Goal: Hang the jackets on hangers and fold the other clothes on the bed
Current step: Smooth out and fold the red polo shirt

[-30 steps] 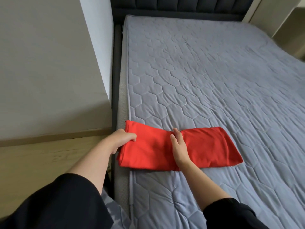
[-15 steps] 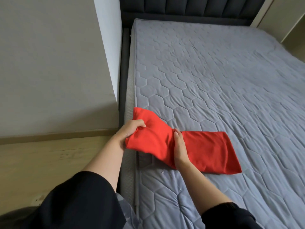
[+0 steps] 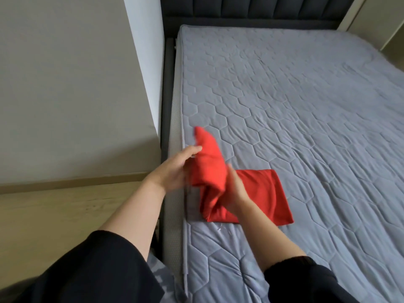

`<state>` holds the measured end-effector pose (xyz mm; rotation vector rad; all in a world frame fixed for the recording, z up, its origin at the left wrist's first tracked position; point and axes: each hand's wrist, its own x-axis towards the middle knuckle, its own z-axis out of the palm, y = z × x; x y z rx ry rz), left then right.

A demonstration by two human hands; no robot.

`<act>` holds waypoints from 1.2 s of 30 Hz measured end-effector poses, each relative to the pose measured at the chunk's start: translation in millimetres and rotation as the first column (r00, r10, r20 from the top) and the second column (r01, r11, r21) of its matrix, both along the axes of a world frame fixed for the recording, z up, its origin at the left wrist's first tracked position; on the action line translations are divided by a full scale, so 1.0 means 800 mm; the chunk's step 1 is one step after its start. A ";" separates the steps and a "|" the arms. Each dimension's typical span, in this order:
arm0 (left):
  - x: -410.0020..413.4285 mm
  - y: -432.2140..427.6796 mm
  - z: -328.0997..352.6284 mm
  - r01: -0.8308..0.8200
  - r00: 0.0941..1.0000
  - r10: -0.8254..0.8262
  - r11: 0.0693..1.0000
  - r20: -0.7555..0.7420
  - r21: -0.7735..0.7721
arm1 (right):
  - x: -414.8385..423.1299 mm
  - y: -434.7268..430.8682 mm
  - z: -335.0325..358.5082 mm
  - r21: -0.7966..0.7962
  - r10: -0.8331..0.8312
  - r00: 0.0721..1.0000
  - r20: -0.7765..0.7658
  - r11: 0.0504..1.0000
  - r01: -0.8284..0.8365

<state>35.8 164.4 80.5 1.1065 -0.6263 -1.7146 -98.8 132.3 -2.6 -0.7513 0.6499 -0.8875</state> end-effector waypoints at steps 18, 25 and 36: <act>-0.107 0.012 -0.128 0.483 -0.223 -0.124 0.847 0.967 0.220 | -0.195 -0.057 0.003 0.047 -0.125 0.652 -0.748 0.970 0.240; -0.106 0.016 -0.143 0.506 -0.303 -0.157 0.809 0.940 0.298 | -0.198 -0.044 -0.037 -0.198 -0.219 0.170 -0.961 0.971 0.133; -0.096 0.014 -0.147 0.564 -0.237 -0.175 0.776 0.956 0.282 | -0.203 -0.046 -0.020 0.352 0.222 0.713 -0.665 0.935 0.036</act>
